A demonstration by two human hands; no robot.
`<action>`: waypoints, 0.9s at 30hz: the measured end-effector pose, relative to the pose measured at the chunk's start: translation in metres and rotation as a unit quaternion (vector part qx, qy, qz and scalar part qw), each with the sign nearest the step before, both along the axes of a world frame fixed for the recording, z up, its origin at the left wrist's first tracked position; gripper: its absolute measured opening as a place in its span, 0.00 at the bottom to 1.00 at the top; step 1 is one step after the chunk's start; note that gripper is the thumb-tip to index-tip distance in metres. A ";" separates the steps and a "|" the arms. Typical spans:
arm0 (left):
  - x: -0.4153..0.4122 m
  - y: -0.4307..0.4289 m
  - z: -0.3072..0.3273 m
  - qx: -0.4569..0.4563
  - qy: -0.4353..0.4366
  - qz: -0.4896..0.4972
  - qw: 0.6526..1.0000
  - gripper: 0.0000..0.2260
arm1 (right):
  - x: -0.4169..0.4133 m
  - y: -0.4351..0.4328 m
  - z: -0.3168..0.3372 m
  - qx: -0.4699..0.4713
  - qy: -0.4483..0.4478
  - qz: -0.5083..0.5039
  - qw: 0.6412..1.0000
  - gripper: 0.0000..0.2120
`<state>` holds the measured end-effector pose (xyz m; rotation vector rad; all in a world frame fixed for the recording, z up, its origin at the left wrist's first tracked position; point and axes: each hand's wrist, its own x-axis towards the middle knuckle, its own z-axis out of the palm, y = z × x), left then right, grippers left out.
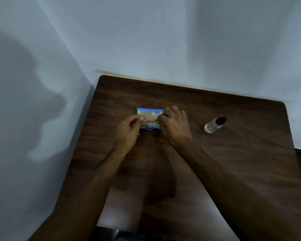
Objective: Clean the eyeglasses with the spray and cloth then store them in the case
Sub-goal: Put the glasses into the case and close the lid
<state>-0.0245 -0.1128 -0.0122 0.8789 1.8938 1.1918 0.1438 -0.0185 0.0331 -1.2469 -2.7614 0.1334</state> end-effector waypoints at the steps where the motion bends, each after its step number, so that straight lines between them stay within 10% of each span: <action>1: -0.004 -0.001 -0.004 0.003 0.038 0.016 0.999 0.07 | -0.002 0.001 -0.001 0.000 -0.007 -0.004 1.000 0.10; 6: -0.013 0.001 -0.017 -0.012 0.166 0.020 0.986 0.09 | -0.013 0.000 -0.003 -0.025 -0.051 -0.026 0.998 0.18; 27: -0.011 0.007 -0.043 0.006 0.131 0.009 0.991 0.16 | -0.032 0.012 -0.056 -0.015 -0.019 -0.040 0.999 0.08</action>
